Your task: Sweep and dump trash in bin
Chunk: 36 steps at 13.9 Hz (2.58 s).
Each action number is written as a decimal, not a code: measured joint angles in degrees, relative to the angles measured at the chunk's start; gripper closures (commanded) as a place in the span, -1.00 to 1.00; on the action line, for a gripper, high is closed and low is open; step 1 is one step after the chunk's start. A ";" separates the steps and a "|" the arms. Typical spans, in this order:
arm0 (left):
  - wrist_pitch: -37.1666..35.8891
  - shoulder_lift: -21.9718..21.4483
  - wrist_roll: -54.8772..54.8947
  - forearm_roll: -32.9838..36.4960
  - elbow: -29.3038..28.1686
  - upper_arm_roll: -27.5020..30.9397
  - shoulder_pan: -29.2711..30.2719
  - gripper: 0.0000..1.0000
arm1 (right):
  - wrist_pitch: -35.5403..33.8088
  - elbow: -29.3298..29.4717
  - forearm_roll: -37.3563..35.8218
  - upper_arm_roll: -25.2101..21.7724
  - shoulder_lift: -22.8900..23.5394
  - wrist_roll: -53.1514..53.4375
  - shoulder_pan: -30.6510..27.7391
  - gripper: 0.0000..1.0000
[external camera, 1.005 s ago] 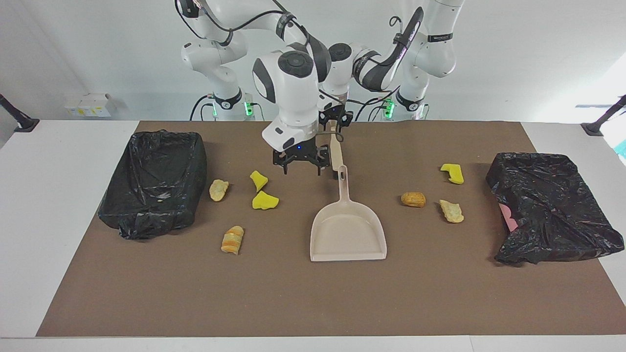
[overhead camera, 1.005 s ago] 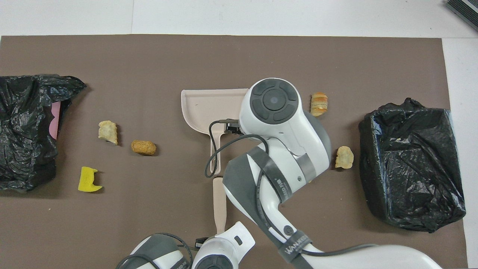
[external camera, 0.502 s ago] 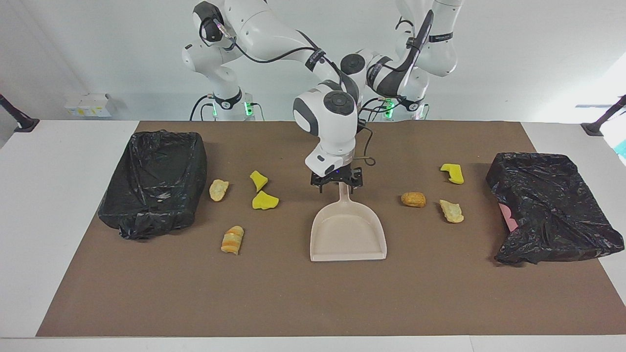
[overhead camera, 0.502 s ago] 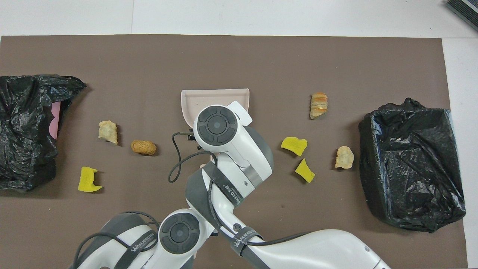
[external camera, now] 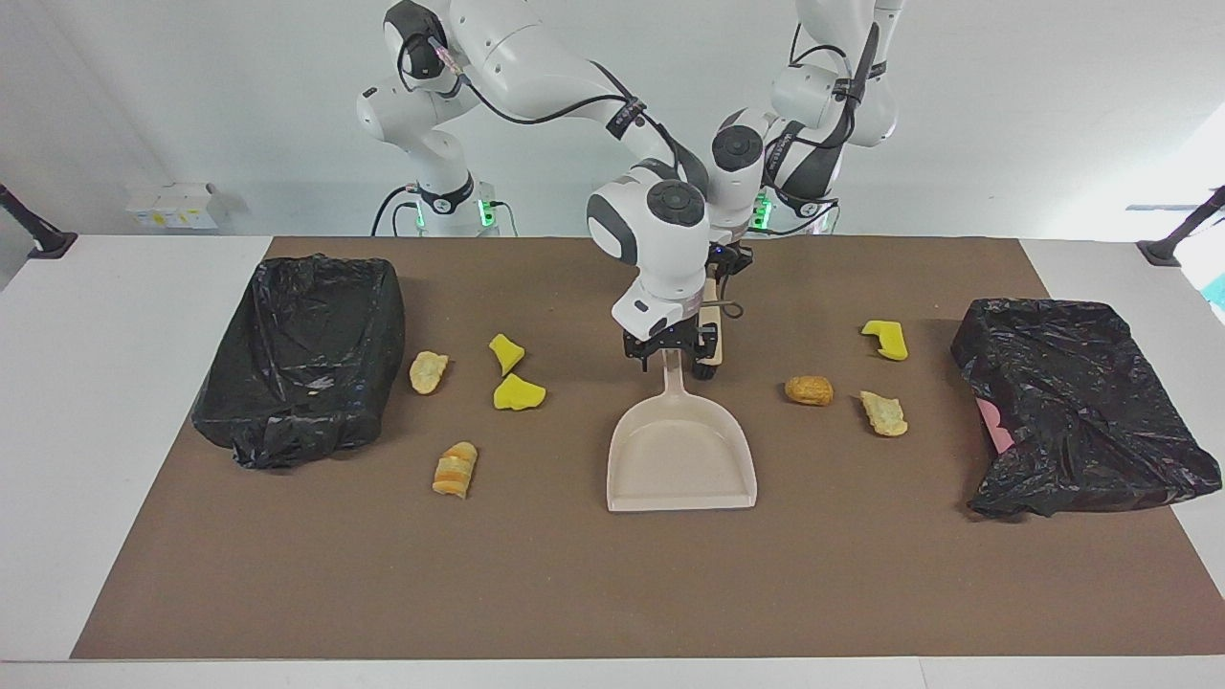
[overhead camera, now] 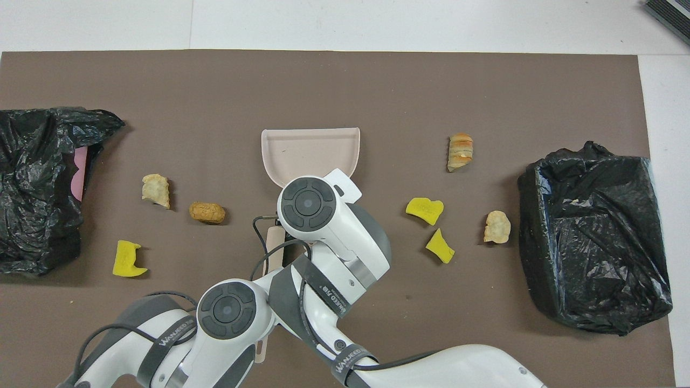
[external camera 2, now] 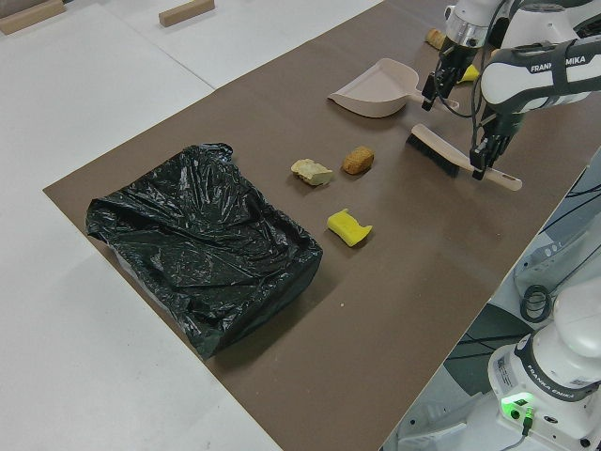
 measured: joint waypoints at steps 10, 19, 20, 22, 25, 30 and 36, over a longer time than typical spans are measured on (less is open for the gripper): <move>-11.60 -6.84 5.26 7.15 0.37 0.09 10.73 1.00 | 4.53 -0.51 -2.94 -0.27 -0.10 -0.60 0.04 0.19; -16.57 -8.31 22.31 8.71 2.67 0.31 17.13 1.00 | 5.59 -0.87 -5.48 -0.33 -0.11 -3.25 -0.14 -0.03; -17.07 -8.40 22.36 8.73 3.48 0.37 19.02 1.00 | 5.59 -0.93 -5.48 -0.34 -0.11 -4.58 -0.33 -0.01; -17.31 -8.44 22.06 8.77 4.08 0.48 22.94 1.00 | 5.59 -1.09 -5.45 -0.35 -0.10 -7.02 -1.05 0.23; -18.60 -8.42 19.07 8.79 4.04 0.65 29.70 1.00 | 5.58 -1.14 -5.45 -0.27 -0.11 -7.79 -1.35 0.60; -24.19 -9.02 -2.32 8.79 3.78 0.16 31.41 1.00 | 5.32 -1.24 -5.45 -0.17 -0.34 -12.96 -1.36 1.00; -24.56 -17.36 -8.77 8.80 -5.83 0.34 35.25 1.00 | 0.11 -1.03 -5.45 -0.56 -3.50 -42.09 -4.83 1.00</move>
